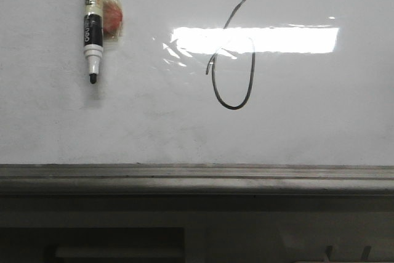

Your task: Write number 6 on whiteboard

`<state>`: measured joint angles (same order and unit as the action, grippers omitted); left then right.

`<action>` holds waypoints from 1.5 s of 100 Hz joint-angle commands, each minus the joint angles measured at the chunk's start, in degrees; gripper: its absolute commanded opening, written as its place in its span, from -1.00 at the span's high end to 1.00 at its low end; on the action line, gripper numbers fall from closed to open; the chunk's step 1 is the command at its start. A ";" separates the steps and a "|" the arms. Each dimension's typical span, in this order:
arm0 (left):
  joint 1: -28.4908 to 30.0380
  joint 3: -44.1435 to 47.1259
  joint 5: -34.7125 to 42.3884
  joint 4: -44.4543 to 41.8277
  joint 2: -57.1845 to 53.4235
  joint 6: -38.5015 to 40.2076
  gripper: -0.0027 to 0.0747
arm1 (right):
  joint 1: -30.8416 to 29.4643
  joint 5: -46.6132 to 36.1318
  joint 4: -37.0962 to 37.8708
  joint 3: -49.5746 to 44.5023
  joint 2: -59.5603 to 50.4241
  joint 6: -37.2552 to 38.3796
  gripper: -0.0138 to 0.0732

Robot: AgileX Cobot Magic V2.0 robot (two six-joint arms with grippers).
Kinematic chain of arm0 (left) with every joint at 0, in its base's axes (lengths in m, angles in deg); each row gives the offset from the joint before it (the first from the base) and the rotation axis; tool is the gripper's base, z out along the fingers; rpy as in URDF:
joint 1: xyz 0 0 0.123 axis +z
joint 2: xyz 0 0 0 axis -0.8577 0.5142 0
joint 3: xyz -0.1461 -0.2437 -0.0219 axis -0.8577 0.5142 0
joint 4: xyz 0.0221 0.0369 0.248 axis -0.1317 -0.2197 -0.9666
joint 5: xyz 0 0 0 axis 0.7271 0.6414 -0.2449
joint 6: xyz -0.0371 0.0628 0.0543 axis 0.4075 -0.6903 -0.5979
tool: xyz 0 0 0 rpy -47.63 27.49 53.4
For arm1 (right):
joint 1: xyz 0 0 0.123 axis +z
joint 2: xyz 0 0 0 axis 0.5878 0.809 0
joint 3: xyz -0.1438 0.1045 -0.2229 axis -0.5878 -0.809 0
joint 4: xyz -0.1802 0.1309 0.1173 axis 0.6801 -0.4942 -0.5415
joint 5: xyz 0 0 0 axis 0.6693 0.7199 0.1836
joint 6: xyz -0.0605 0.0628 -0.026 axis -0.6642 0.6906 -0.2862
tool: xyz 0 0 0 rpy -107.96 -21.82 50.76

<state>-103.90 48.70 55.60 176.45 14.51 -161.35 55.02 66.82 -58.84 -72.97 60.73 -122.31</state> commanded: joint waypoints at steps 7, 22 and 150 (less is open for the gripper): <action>0.21 -1.46 -1.22 -0.26 0.65 -0.02 0.98 | -0.38 -3.00 -0.84 1.47 0.68 -0.73 0.79; 0.21 -1.46 -0.93 -2.64 0.65 -0.21 0.98 | -0.38 -3.00 -0.84 1.47 0.68 -0.73 0.79; 42.93 11.68 -5.01 -99.12 -4.37 85.26 0.98 | -0.38 -3.23 -0.84 1.47 0.68 -0.73 0.79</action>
<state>-60.28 57.50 47.15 76.67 11.98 -76.73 55.02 66.82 -58.84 -72.97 60.64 -122.45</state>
